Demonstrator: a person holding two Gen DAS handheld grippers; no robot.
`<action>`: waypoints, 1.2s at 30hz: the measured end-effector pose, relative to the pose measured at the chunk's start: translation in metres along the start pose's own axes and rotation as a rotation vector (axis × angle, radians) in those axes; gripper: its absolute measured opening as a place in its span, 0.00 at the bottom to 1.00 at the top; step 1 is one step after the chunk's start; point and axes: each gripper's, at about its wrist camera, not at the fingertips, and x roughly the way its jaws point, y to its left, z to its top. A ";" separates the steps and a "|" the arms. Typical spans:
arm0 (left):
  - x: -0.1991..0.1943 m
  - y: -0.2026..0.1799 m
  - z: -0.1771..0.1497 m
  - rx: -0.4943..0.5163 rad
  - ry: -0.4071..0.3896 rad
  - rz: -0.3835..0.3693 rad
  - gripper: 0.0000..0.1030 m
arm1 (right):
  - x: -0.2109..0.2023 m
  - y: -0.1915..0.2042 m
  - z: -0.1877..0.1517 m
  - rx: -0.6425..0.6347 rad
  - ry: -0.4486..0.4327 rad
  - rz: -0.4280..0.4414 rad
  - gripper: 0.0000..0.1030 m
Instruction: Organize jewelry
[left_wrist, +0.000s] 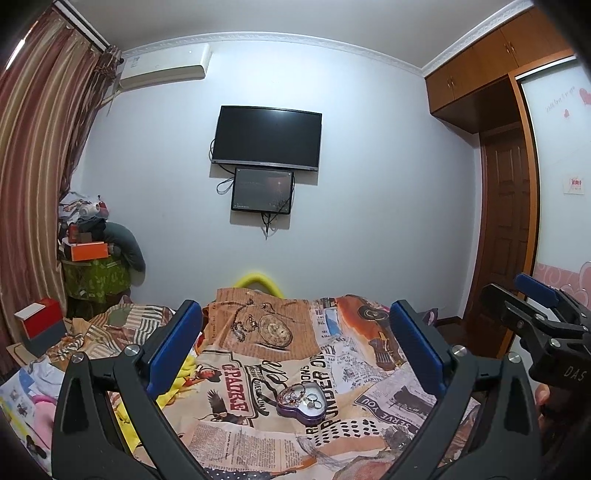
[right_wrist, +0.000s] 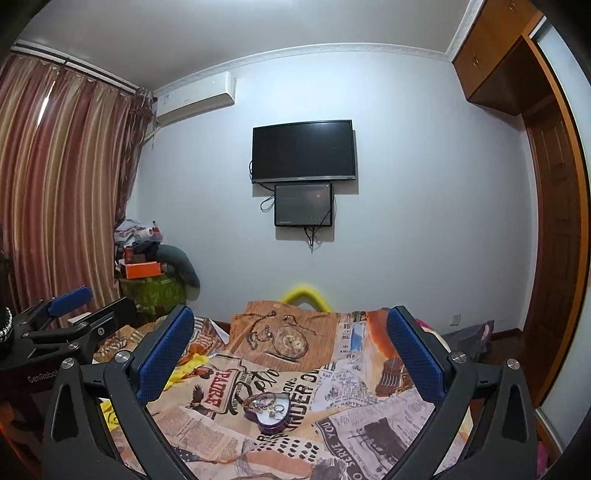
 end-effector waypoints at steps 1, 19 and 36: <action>0.000 0.000 0.000 0.000 0.002 -0.001 0.99 | 0.000 -0.001 0.000 0.001 0.002 0.000 1.00; 0.010 -0.003 -0.002 0.000 0.020 -0.015 0.99 | -0.002 -0.006 0.000 0.020 0.023 -0.004 1.00; 0.013 -0.006 -0.006 0.029 0.025 -0.050 0.99 | 0.000 -0.007 0.002 0.028 0.034 -0.001 1.00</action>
